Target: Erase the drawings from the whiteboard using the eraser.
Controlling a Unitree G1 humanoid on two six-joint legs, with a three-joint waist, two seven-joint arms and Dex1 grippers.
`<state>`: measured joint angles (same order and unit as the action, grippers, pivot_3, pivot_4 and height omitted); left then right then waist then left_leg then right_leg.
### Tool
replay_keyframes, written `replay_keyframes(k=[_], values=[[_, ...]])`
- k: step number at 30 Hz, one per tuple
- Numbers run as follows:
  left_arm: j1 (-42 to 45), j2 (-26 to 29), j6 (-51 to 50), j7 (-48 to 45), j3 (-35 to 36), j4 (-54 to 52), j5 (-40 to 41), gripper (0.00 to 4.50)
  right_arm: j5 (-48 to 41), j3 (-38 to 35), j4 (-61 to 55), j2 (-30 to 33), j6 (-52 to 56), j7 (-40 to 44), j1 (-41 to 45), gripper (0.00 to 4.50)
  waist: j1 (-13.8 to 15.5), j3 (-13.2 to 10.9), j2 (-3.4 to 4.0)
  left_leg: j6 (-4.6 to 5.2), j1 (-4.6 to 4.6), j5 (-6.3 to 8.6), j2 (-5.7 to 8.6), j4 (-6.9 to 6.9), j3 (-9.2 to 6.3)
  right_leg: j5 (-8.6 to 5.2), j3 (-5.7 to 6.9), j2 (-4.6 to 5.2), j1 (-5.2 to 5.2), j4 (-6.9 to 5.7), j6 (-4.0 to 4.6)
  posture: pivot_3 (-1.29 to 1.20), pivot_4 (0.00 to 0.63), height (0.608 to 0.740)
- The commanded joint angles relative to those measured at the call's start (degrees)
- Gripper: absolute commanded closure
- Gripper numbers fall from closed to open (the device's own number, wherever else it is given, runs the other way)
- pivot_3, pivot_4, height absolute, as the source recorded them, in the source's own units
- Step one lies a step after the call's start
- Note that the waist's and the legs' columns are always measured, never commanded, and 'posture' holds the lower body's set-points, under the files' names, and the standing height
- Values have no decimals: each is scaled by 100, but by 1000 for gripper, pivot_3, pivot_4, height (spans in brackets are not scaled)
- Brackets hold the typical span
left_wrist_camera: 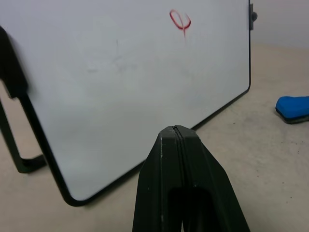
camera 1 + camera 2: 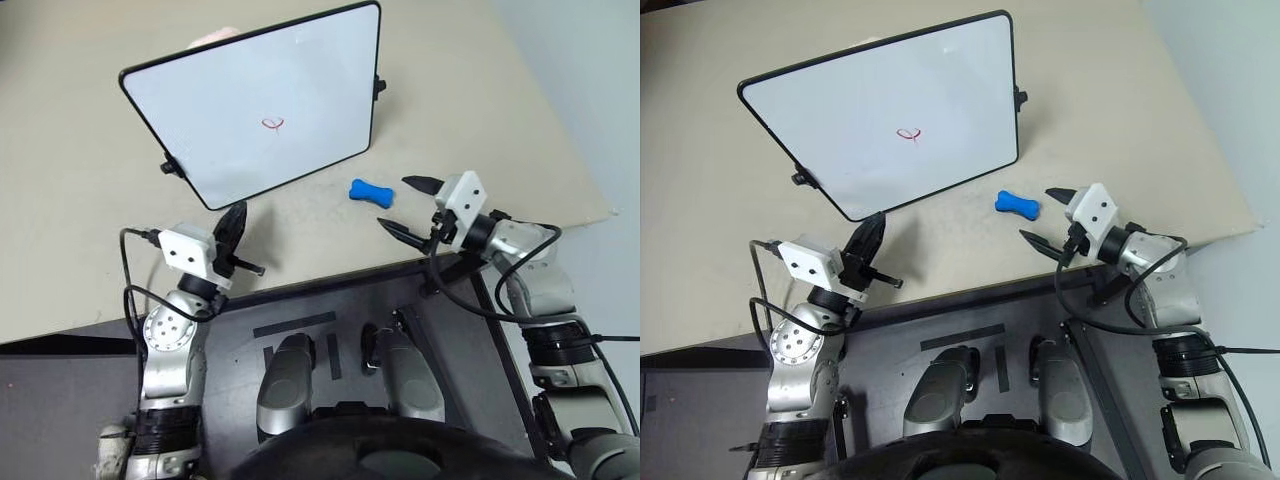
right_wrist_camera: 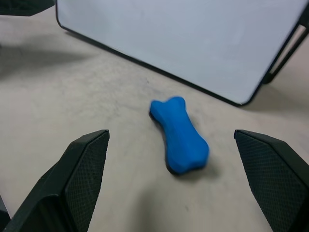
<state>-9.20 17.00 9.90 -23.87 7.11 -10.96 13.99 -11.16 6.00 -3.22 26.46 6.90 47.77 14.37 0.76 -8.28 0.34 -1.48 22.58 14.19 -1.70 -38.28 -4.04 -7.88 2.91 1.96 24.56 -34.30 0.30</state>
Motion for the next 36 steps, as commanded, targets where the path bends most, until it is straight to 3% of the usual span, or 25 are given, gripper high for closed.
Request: replay_keyframes(k=[1, 18, 36], values=[[102, 57, -31, -49, 55, -214, 74, 4500, -8, -32, -218, -12, -99, -78, -8, 114, 1, 0, 0, 0, -1, 0, 0, 0, 0, 0, -2, 0, -1, 0, 0, 0, 150, 740], [-150, -107, 123, 96, 53, -283, -29, 4500, -179, 14, -262, 103, 250, 141, 384, 114, -4, 0, 0, -2, -1, 3, -1, 2, -1, -2, -5, -3, 0, 2, 0, 0, 150, 740], [-86, -311, 250, 216, -144, -181, -168, 4500, 362, 689, 920, 88, 843, 358, 1401, 114, -6, 0, 0, -2, -2, 2, -2, 2, -1, 0, -6, -6, 1, 3, 3, 0, 150, 740]])
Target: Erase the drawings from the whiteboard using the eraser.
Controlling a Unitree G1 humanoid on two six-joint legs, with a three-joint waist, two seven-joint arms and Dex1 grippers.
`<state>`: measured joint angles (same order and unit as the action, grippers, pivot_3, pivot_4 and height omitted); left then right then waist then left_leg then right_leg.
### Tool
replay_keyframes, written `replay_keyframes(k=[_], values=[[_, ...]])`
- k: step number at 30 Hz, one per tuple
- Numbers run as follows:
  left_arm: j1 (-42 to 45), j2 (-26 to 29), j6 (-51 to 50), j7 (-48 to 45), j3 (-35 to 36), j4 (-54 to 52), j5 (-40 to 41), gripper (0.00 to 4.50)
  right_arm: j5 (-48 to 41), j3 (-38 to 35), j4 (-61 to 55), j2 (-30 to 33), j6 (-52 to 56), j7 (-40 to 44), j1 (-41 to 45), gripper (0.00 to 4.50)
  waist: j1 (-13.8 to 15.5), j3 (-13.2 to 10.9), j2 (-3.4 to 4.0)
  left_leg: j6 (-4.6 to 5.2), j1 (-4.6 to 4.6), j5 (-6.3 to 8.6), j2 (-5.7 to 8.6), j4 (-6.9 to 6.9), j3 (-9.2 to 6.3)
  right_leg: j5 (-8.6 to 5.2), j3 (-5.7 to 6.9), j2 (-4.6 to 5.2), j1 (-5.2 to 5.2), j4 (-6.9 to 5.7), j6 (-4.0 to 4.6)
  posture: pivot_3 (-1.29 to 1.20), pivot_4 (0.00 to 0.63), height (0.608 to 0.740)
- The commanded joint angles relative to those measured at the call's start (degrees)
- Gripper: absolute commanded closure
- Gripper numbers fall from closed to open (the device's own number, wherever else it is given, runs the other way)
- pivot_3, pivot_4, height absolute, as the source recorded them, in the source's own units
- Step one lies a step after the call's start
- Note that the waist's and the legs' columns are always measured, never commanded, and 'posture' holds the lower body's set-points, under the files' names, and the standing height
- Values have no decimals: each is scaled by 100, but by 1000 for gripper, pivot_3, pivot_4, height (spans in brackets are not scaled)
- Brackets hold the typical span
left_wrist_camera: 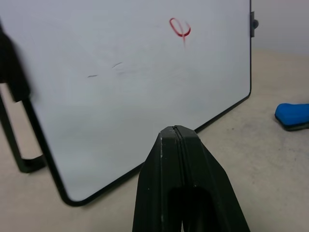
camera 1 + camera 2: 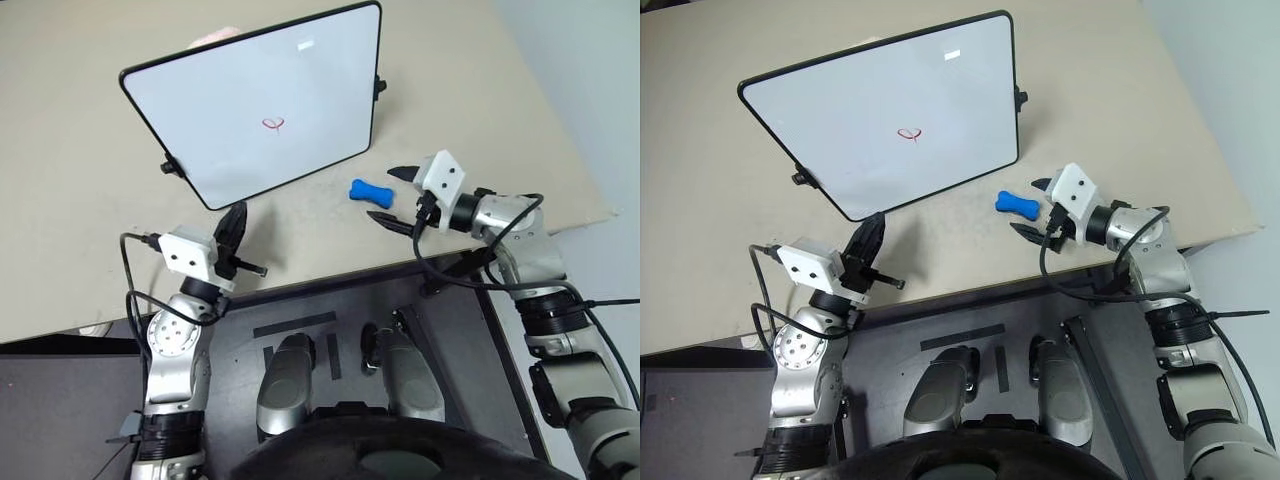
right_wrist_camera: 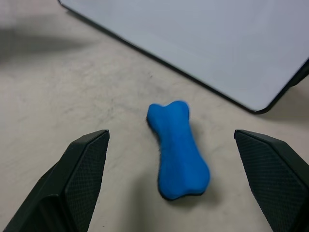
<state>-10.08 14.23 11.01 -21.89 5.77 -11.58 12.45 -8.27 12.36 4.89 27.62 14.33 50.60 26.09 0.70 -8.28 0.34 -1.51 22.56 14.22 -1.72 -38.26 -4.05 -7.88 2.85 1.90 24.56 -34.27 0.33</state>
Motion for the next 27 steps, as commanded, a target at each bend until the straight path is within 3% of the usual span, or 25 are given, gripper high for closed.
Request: replay_keyframes(k=[1, 14, 24, 26, 27], values=[[-12, -52, 154, 16, -17, -110, -20, 4500, 111, 76, 219, -54, 140, 51, 306, 114, -1, 0, 0, 0, -1, 0, 0, 0, 0, 0, 0, 0, 0, 0, 0, 0, 150, 740], [-81, -181, 217, 73, -6, -126, -103, 4500, 277, 188, 1068, -378, 356, 67, 909, 114, 4, 0, 0, -1, 3, 1, -1, 1, -2, 27, 0, 1, 6, 0, 47, 0, 150, 740], [-114, -151, 226, 88, 22, -135, -97, 4500, 280, 194, 726, -343, 422, 163, 828, 3584, 2, -1, 1, -2, 5, 3, -1, 2, -2, 27, 0, 0, 9, 0, 51, 0, 150, 740], [-86, -152, 220, 87, 13, -120, -100, 4500, 394, 239, 656, -310, 260, 130, 803, 3991, 3, 0, 1, -2, 5, 3, -1, 2, -2, 27, 0, 0, 8, 0, 51, 0, 150, 740], [-75, -150, 217, 84, 11, -114, -98, 4500, 436, 241, 633, -308, 200, 94, 805, 3991, 3, 0, 1, -2, 5, 2, -1, 2, -2, 27, 0, 0, 8, 0, 51, 0, 150, 740]])
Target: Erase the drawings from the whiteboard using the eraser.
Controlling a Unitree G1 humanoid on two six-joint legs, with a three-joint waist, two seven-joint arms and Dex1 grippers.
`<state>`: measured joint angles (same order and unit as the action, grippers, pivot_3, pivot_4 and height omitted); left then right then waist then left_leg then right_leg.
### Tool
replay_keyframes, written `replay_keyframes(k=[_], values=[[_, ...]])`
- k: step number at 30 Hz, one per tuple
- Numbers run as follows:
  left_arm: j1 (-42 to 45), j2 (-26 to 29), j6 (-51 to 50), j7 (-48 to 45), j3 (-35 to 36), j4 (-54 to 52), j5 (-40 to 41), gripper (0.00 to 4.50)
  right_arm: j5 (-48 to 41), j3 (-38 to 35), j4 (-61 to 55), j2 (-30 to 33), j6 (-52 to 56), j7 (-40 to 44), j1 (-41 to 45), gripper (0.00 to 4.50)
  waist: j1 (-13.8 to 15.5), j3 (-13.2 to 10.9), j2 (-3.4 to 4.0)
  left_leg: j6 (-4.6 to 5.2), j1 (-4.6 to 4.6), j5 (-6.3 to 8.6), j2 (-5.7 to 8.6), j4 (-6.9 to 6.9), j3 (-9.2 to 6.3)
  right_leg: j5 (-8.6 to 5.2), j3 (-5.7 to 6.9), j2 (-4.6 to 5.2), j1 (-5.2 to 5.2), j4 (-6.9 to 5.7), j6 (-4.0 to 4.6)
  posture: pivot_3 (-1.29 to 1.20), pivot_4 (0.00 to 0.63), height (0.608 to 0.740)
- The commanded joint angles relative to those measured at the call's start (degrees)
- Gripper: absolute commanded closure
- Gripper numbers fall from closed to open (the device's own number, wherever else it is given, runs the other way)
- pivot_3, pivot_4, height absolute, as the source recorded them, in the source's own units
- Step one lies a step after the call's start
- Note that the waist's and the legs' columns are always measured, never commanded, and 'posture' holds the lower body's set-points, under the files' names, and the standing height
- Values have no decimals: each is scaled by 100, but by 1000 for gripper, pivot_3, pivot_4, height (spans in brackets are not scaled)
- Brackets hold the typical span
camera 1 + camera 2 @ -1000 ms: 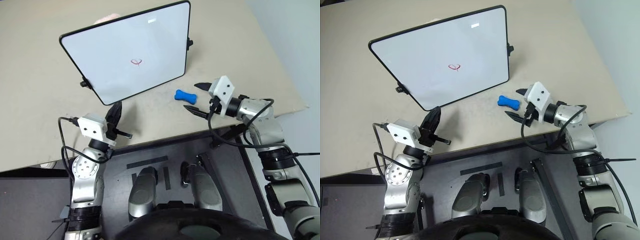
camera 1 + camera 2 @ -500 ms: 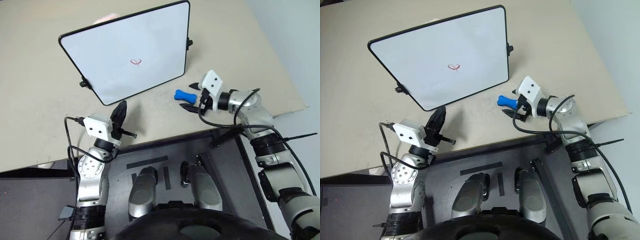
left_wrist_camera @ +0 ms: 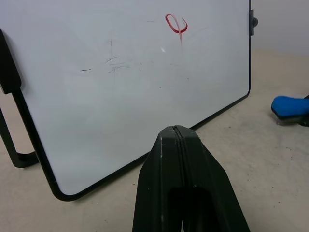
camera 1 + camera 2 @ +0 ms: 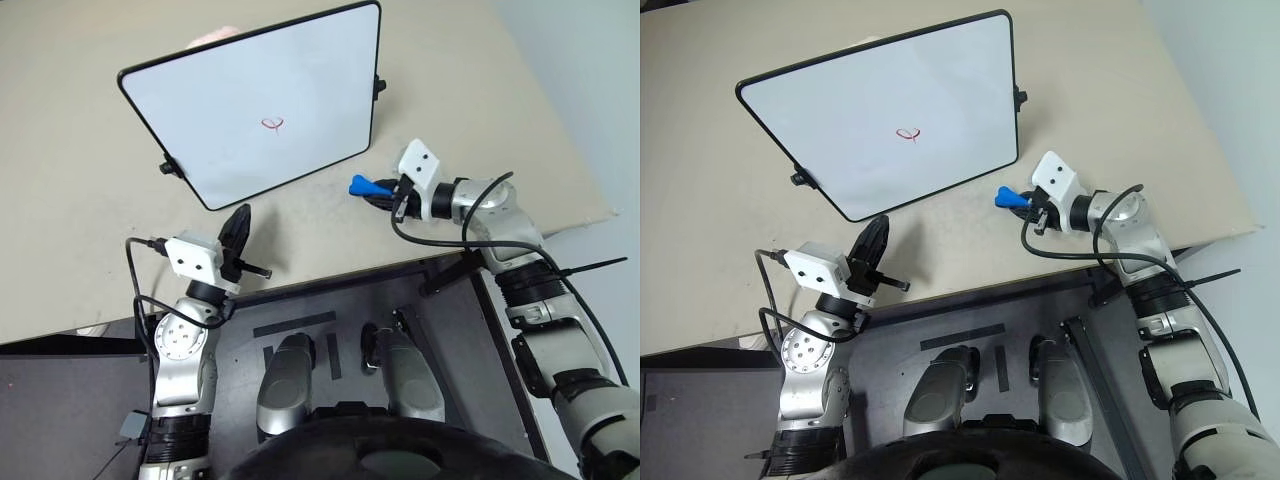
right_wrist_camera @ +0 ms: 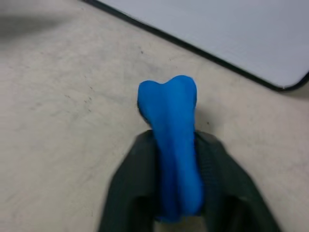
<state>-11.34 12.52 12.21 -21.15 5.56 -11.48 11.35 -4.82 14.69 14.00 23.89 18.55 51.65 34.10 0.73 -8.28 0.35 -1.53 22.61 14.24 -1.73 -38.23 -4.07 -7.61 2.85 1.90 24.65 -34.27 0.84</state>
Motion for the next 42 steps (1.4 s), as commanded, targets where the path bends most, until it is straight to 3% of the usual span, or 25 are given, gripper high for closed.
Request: replay_keyframes(k=[1, 8, 15, 21, 30, 42], values=[[60, 23, 97, 7, 33, -117, 15, 4500, 132, 3, -299, 64, -302, -42, 14, 3991, 0, 0, 0, 0, 0, 0, 0, 0, 0, 0, 0, 0, 0, 0, 0, 0, 150, 740], [123, 27, 80, -23, 13, -54, 26, 4500, 633, 97, -324, -123, -1563, -323, 608, 3991, -28, -1, 2, 0, 1, 0, 0, 0, 0, 7, 0, 0, 4, -1, 11, 0, 150, 740], [245, 26, 103, -67, -31, 59, 21, 4500, 1849, 646, 1392, -634, -3629, -1308, 1974, 3991, -58, -2, 4, -5, -5, -2, -6, 0, -3, 20, 0, 0, 18, -11, 32, 0, 150, 740], [204, -3, 153, -36, -2, 32, 0, 4500, 2440, 945, 2195, -971, -4685, -1861, 2394, 3991, -17, -3, 5, -7, 37, 6, -6, 0, -4, 21, 2, 6, 56, -14, 37, 0, 150, 740], [195, -10, 187, 22, 16, 38, -15, 4500, 3064, 1219, 2852, -1220, -5223, -2435, 2433, 3991, -20, -3, 5, -40, 36, 33, -6, -3, 2, 23, 9, 13, 74, -37, 57, 0, 150, 740], [194, 4, 187, -19, 1, 43, 10, 4500, 3091, 929, 2879, -1180, -4994, -2807, 2768, 3991, -33, -3, 6, -47, 31, 30, -6, -8, 2, 34, 9, 15, 79, -61, 76, 0, 150, 740]])
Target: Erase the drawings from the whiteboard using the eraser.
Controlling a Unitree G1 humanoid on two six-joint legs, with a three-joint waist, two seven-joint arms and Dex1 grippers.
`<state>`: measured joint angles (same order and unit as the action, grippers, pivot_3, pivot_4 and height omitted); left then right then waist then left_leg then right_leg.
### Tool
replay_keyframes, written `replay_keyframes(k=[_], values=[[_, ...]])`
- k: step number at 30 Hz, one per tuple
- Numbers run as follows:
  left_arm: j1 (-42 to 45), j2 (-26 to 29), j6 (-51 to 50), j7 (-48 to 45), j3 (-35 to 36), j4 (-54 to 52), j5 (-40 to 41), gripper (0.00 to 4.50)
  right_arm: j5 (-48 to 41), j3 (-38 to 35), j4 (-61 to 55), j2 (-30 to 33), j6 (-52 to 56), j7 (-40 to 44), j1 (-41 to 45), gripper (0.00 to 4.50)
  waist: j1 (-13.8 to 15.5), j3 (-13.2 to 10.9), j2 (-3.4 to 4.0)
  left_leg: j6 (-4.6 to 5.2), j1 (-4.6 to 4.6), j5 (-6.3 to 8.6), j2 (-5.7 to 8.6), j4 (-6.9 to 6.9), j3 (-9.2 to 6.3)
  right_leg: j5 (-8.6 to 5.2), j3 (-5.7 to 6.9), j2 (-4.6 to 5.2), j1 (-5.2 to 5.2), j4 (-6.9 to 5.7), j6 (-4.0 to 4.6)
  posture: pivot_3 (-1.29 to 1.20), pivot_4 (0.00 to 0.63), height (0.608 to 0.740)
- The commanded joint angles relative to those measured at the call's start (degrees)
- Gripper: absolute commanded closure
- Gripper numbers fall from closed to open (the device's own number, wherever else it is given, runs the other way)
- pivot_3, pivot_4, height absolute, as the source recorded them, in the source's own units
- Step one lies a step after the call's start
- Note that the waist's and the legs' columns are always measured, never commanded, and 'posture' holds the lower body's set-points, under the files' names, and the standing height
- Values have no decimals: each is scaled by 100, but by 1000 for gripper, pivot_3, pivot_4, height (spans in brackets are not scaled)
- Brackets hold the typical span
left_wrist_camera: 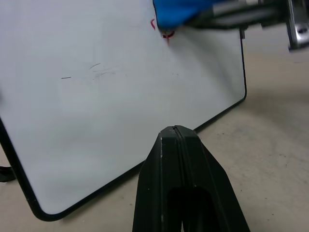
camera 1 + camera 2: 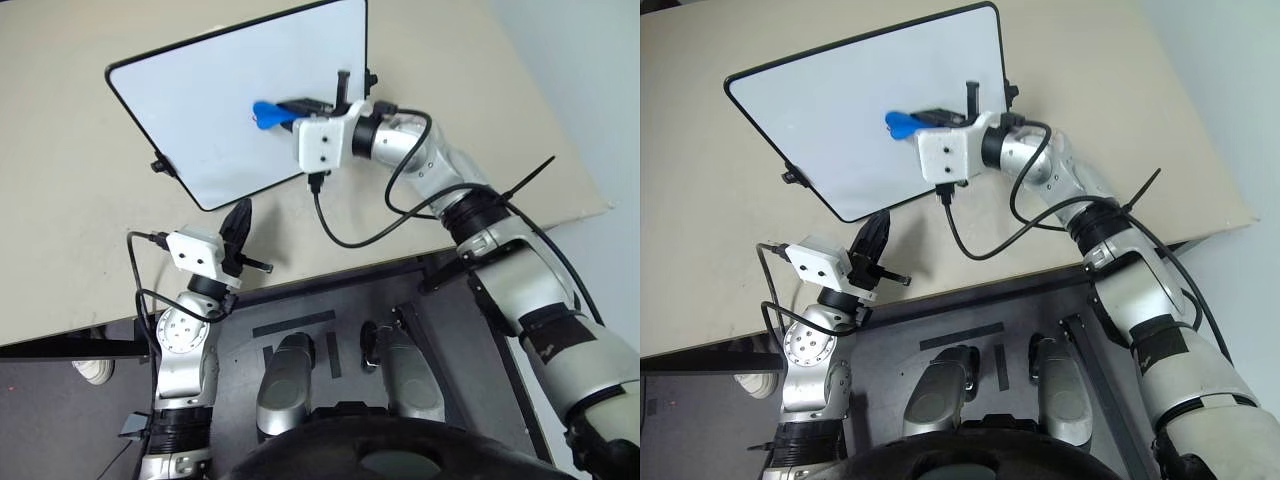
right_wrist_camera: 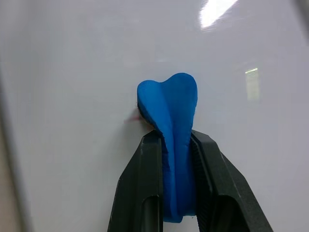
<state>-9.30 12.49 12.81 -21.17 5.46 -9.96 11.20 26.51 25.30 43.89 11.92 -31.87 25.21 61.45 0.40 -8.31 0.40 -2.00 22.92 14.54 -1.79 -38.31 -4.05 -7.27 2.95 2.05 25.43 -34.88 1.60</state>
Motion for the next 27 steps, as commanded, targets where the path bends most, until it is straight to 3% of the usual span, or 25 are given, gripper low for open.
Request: replay_keyframes(k=[1, 10, 20, 27], values=[[-7, 6, 127, -17, 9, -107, 25, 4500, 13, -78, -91, 24, 37, -168, -22, 3991, 0, 0, 0, -1, 0, -1, 0, 0, 0, 0, 0, 0, 0, -1, 0, 0, 150, 740], [15, 5, 133, -7, 9, -95, 10, 4500, 296, 200, 164, -12, 13, -150, -334, 3991, 0, 0, 0, -3, 0, -6, 0, 0, 0, 1, -1, 0, -1, 0, 0, 0, 150, 740], [39, 22, 122, -18, 16, -83, 13, 4500, 94, -179, -8, 43, 130, -486, 84, 3991, -6, 0, 0, -5, 1, -4, 0, 0, 0, 3, -1, 0, 0, -1, 3, 0, 150, 740], [42, 17, 126, -27, 5, -81, 19, 4500, 164, -50, -78, -9, 160, -432, -72, 3991, -29, 0, 1, -4, 0, -5, 0, 0, 0, 6, 0, 0, 0, -2, 7, 0, 150, 740]])
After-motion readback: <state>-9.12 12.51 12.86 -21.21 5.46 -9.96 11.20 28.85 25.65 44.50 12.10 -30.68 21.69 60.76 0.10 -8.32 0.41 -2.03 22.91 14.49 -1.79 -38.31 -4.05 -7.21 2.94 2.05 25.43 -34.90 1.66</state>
